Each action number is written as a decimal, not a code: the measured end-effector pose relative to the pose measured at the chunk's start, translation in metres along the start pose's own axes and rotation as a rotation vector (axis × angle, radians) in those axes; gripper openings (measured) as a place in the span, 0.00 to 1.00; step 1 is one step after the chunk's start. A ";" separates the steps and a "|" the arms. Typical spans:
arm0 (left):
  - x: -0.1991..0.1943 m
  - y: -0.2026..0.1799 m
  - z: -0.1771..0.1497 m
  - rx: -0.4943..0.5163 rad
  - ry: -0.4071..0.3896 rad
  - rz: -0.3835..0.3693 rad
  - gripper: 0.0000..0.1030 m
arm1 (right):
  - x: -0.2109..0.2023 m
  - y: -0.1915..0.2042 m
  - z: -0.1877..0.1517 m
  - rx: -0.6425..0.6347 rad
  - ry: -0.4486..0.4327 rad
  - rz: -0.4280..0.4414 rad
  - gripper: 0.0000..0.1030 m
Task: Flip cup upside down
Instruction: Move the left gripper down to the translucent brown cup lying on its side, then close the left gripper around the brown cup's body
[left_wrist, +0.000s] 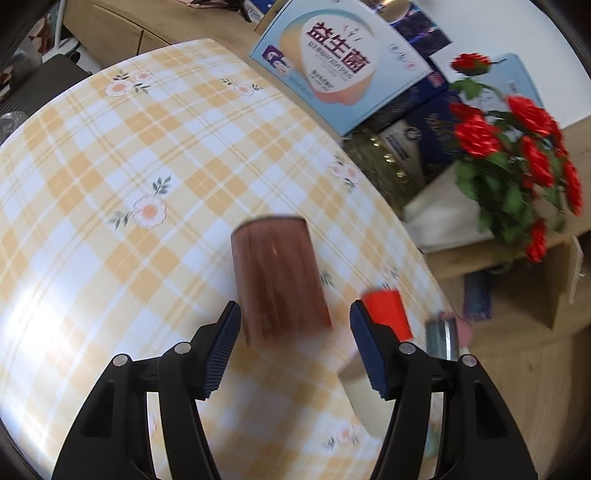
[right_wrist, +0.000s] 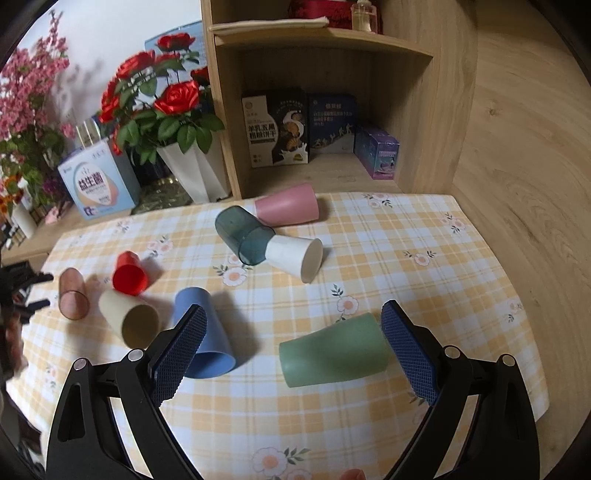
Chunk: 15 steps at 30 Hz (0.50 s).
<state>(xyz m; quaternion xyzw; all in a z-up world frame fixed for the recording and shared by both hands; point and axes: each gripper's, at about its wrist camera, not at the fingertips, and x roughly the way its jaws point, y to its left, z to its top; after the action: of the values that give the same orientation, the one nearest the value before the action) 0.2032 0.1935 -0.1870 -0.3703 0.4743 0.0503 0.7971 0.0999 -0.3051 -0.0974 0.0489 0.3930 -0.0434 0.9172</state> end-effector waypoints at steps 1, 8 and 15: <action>0.006 -0.001 0.005 0.009 -0.006 0.013 0.64 | 0.003 0.001 0.001 -0.005 0.005 -0.005 0.89; 0.041 0.005 0.028 0.009 0.009 0.077 0.74 | 0.023 0.005 -0.003 -0.018 0.055 -0.024 0.89; 0.066 0.009 0.032 -0.028 0.064 0.086 0.74 | 0.035 0.014 -0.004 -0.037 0.072 -0.023 0.89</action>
<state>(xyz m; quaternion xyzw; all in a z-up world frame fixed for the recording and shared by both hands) 0.2581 0.2026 -0.2360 -0.3620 0.5143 0.0791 0.7734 0.1227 -0.2925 -0.1243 0.0291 0.4270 -0.0447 0.9027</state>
